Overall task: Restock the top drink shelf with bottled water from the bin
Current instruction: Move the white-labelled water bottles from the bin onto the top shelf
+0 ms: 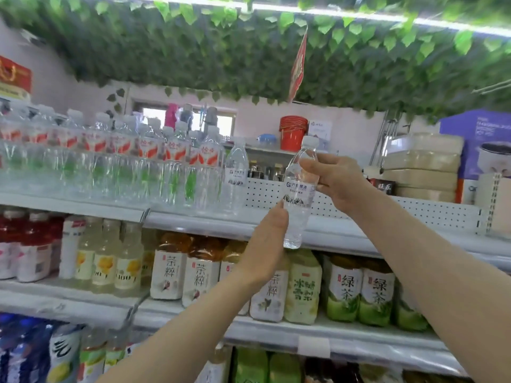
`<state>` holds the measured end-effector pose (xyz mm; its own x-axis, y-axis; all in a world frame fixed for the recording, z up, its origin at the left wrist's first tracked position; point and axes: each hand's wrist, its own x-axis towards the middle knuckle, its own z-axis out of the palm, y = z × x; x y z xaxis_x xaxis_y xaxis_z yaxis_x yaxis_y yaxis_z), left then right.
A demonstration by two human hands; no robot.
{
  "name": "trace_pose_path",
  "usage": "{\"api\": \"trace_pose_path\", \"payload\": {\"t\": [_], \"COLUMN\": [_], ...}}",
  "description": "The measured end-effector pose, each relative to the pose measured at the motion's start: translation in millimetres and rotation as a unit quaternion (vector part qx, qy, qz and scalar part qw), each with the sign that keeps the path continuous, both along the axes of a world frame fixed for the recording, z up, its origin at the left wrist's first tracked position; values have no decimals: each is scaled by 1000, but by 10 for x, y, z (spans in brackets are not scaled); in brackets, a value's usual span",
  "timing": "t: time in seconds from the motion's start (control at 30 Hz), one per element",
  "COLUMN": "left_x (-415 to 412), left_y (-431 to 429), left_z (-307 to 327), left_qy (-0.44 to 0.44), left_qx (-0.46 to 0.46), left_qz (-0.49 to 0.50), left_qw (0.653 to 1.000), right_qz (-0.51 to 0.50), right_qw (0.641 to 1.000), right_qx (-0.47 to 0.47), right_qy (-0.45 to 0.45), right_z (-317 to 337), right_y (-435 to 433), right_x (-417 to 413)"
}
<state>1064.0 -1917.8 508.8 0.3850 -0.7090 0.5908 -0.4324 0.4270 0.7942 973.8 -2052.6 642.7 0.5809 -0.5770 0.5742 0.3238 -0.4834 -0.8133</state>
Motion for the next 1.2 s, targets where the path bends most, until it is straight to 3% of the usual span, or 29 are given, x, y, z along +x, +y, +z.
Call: {"api": "trace_pose_path", "payload": {"t": [0.37, 0.8, 1.2], "left_x": [1135, 1519, 1502], "left_y": [-905, -1531, -1580], "left_z": [492, 733, 660], "left_qy": [-80, 31, 30], "left_qx": [109, 173, 170], "left_qz": [85, 93, 163], "left_qw": [987, 980, 972], "right_qz": [23, 36, 84], "right_qw": [999, 999, 995], "right_qx": [-18, 20, 57], "right_qy": [-18, -5, 9], "right_z": [316, 183, 188], "right_y": [-825, -1394, -1499], "right_x": [1332, 1943, 2214]}}
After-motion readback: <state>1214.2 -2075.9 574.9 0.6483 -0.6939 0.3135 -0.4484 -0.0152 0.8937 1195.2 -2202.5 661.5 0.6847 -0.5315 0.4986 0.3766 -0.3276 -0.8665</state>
